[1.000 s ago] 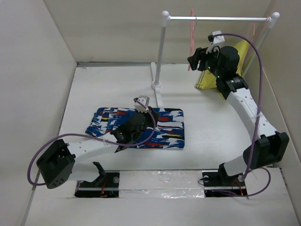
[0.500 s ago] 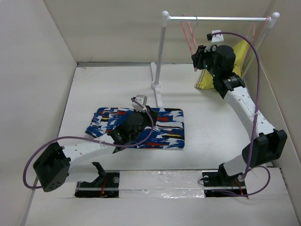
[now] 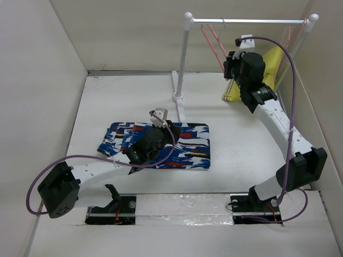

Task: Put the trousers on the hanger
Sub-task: Pick up the hanger from the clothesline.

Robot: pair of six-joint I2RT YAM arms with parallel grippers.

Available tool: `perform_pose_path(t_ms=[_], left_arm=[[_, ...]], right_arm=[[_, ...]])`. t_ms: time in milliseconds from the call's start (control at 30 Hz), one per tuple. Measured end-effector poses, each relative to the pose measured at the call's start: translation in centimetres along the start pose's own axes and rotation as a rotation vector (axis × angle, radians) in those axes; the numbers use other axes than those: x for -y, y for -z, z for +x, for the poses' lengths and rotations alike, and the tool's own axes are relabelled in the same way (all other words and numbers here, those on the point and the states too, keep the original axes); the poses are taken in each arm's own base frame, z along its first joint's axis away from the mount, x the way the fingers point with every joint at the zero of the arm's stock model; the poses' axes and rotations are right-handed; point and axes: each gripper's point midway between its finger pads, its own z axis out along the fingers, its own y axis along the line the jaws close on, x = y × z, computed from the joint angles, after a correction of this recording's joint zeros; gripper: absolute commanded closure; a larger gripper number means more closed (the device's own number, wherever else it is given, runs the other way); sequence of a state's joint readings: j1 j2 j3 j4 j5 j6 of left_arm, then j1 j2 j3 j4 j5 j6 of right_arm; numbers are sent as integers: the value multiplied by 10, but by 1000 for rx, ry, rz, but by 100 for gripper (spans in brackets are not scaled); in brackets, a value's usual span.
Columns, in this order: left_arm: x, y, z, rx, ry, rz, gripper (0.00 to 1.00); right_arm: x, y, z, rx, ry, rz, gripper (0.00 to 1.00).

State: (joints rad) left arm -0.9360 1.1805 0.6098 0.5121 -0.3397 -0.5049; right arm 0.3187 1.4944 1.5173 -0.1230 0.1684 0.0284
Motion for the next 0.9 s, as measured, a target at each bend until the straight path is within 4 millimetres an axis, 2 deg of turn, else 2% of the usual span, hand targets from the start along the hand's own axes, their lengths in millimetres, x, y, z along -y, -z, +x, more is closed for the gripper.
perform_pose_path(t_ms=[233,433,567,633,700,900], left_arm=[[2,0,1,-7,2,12,76],[8,4,-2,-7,8,43,71],[16,5,-7,-6,13,72,65],[23,5,-13,0,18,93,61],[34,4,-24,14,26,122,59],[78,-5,-68,86,59,223,52]], right_arm=[[0,15,-17,44,35,63,100],[11,36,-46,134,27,117,100],[17,47,-46,148,21,133,100],[18,50,-37,138,19,133,100],[19,53,-16,105,25,133,100],[21,72,65,-33,24,126,100]])
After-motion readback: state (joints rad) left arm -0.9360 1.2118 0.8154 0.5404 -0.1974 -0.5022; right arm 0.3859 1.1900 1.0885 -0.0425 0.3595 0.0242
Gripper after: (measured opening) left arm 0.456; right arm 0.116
